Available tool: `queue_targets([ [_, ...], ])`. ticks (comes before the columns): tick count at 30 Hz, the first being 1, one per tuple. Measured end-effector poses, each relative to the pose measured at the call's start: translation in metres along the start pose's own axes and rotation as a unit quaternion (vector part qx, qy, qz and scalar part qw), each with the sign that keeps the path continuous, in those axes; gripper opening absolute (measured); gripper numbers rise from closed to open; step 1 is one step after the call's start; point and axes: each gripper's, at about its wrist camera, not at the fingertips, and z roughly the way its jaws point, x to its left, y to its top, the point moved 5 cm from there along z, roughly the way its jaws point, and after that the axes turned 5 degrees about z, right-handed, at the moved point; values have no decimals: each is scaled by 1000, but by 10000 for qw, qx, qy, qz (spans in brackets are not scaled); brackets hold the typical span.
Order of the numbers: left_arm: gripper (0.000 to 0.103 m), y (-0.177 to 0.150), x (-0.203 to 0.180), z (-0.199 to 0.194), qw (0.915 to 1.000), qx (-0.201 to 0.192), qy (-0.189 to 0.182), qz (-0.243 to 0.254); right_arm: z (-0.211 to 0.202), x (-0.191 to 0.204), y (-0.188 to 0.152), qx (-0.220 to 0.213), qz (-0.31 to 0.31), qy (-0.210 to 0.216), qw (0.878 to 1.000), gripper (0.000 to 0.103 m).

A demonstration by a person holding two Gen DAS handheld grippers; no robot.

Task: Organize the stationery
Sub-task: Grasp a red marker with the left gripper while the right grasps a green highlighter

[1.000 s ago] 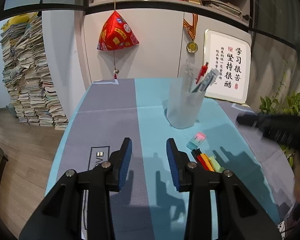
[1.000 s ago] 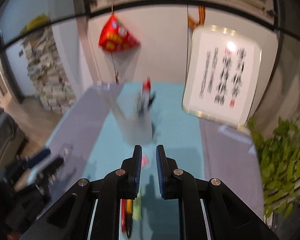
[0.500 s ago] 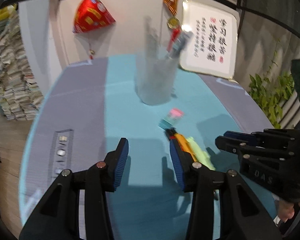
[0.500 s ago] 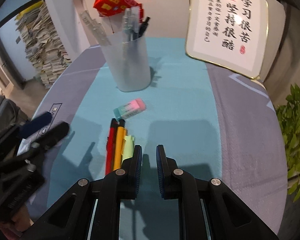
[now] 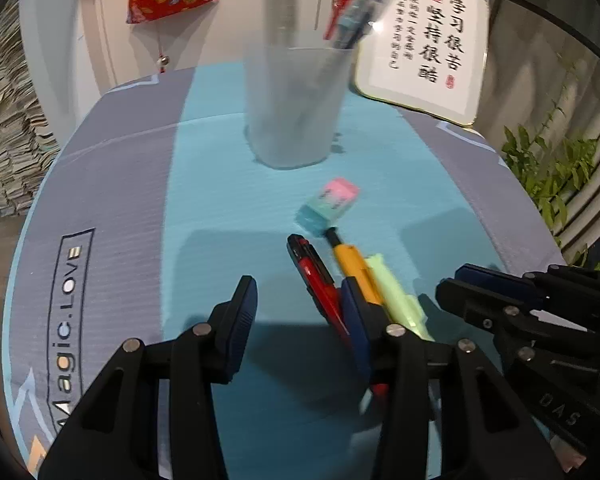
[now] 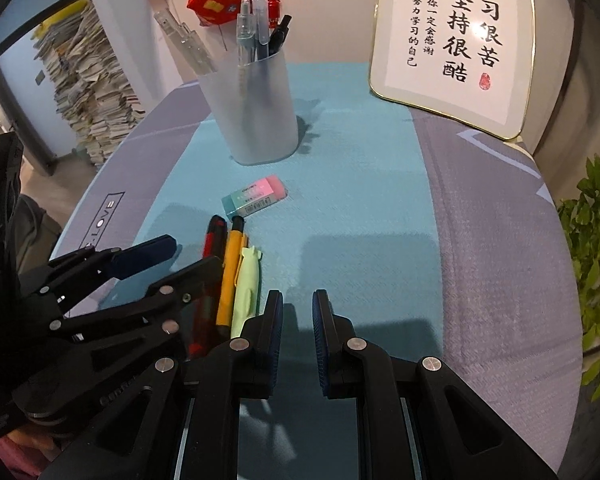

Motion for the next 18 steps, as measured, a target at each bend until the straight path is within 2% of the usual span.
queue_targets([
  [8, 40, 1, 13, 4, 9997, 122, -48, -184, 9, 17, 7, 35, -86, 168, 9998, 15],
  [13, 39, 10, 14, 12, 9998, 51, 191, -101, 14, 23, 11, 81, -99, 128, 9998, 15],
  [14, 34, 11, 15, 13, 9997, 34, 244, -62, 16, 24, 12, 89, -97, 102, 9999, 15],
  [15, 24, 11, 15, 13, 9995, 31, 323, 15, 17, 24, 12, 124, -91, 120, 9998, 15],
  [18, 14, 8, 18, 11, 9998, 24, 182, 70, 18, 28, 11, 170, -134, 180, 9996, 15],
])
